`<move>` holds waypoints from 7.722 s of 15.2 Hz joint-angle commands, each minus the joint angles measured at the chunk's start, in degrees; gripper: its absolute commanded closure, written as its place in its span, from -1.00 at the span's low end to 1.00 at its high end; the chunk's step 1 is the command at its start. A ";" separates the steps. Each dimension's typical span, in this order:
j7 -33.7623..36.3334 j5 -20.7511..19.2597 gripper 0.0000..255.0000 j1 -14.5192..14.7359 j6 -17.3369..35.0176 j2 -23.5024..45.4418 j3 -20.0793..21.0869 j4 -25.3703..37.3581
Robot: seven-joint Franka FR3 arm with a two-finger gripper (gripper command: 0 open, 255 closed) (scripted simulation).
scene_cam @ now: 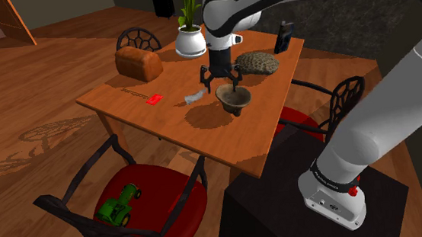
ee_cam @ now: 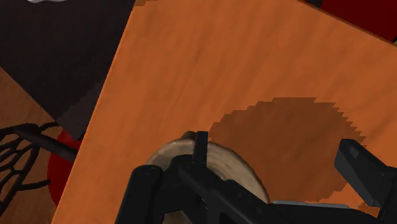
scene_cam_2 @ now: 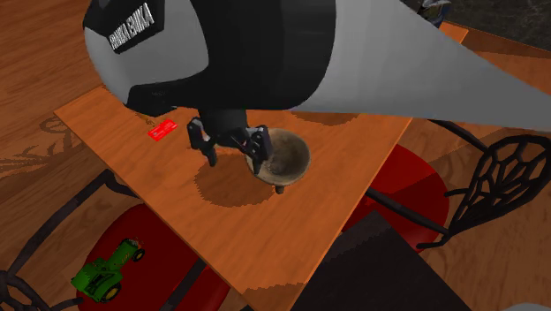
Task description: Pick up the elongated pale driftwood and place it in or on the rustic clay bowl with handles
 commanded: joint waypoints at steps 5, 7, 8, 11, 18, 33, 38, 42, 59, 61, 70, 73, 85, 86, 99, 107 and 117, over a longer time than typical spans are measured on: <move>11.70 0.99 -1.00 -1.13 6.85 12.15 -0.44 7.71; 15.13 1.27 -1.00 -1.41 8.72 15.95 -0.98 10.51; 16.78 1.42 -1.00 -1.54 9.59 17.81 -1.31 11.94; 21.50 2.02 -1.00 -1.89 11.99 23.23 -2.45 16.36; 31.34 4.27 -1.00 -2.91 16.47 35.06 -5.63 27.08; 32.11 4.85 -1.00 -2.43 21.33 39.45 -5.70 27.06; 32.11 4.85 1.00 -2.43 21.32 39.45 -5.70 27.05; 32.11 4.85 1.00 -2.43 21.32 39.45 -5.70 27.05; 45.50 -4.90 -1.00 6.55 24.58 42.69 -10.54 29.93; 45.50 -4.90 -1.00 6.55 24.58 42.69 -10.54 29.93; 45.37 -4.88 1.00 6.44 24.58 42.64 -10.55 29.86; 45.50 -4.90 1.00 6.55 24.58 42.68 -10.54 29.92; 45.79 -5.04 1.00 6.56 17.87 37.22 -10.60 31.18; 45.81 -5.05 1.00 6.56 17.27 36.84 -10.60 31.40; 46.12 -5.19 1.00 6.55 9.18 32.48 -10.65 35.13; 46.30 -5.26 1.00 6.54 4.24 30.78 -10.67 38.37; 42.09 -4.87 1.00 4.22 11.72 8.62 -12.14 8.59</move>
